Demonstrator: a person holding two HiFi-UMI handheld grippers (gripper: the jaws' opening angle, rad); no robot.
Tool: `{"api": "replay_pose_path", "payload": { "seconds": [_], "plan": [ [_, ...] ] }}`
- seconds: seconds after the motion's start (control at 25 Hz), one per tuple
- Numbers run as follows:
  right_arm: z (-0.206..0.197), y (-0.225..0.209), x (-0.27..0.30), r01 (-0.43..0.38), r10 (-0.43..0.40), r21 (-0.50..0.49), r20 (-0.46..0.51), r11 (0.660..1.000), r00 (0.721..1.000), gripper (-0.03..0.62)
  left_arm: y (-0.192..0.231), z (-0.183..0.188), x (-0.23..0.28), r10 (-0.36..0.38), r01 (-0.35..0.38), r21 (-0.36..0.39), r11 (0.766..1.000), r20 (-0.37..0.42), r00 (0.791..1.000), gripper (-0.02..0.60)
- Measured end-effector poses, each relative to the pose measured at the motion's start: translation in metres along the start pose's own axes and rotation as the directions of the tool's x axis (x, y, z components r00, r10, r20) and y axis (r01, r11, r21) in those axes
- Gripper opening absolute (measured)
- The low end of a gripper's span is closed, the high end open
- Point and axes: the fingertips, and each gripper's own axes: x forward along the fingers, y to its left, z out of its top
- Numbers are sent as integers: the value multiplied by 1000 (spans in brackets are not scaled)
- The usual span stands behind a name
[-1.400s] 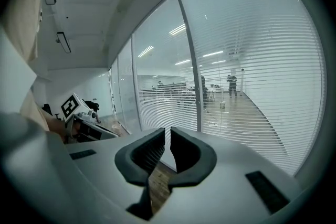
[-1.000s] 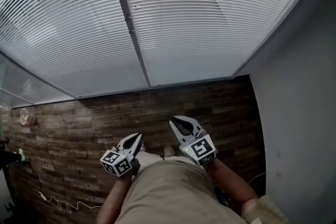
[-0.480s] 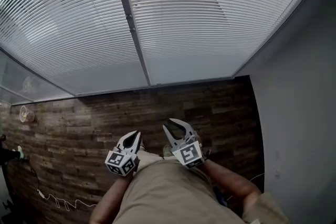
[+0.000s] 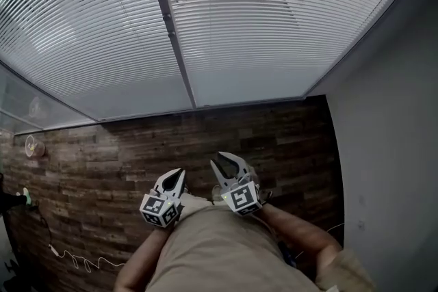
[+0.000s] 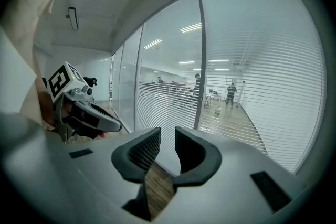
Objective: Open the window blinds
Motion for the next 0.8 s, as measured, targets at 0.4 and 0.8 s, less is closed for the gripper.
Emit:
{"api": "replay_pose_path", "payload": {
  "seconds": [0.4, 0.8],
  "plan": [
    [-11, -7, 0, 2, -3, -15, -59, 1000, 998, 72, 1, -11, -4, -6, 6, -15, 1000, -7, 1000, 12],
    [-16, -29, -5, 20, -18, 20, -81, 1000, 997, 72, -4, -20, 3, -4, 3, -36, 999, -34, 999, 12]
  ]
}}
